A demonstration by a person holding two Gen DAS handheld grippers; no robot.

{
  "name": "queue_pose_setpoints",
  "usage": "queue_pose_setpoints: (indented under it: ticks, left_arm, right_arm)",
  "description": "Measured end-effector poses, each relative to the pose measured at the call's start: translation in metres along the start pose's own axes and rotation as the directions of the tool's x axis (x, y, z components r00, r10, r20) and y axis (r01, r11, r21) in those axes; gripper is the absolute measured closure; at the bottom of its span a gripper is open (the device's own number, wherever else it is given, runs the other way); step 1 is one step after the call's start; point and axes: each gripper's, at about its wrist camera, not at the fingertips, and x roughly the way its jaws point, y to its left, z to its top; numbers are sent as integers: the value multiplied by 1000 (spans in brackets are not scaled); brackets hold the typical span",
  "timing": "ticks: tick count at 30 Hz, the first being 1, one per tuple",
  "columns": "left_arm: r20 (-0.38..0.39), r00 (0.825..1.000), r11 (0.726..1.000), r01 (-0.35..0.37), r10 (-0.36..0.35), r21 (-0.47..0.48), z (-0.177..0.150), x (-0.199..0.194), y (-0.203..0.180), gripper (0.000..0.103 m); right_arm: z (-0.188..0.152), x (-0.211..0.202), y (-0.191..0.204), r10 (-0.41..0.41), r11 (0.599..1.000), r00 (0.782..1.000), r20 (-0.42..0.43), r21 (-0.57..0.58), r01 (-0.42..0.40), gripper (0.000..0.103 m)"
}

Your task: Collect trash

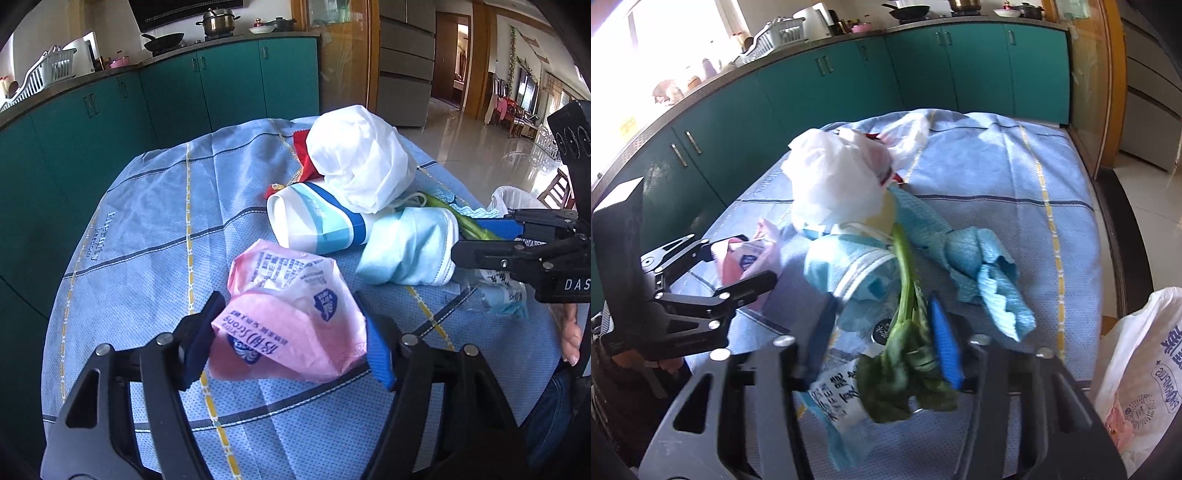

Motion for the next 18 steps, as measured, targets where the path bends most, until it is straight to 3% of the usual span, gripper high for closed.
queue_pose_setpoints:
  ticks: [2,4,12,18]
  left_arm:
    - [2,1000,1000,-2,2,-2,0,0,1,35]
    - [3,1000,1000,-2,2,0,0,-1,1,35]
    - [-6,1000,1000,-2,2,1,0,2,1,32]
    - [-20,1000,1000,-12,12,11,-1,6,-1,30]
  right_arm:
    - [0,-1,4,-4,1000,1000,-2,-16,4,74]
    - [-1,-2,4,3,1000,1000,-3,-20,-3,77]
    - [-1,2,4,-5,1000,1000,-19,-17,5,76]
    - [-1,6,6,-19,1000,999,-33,-20,19,69]
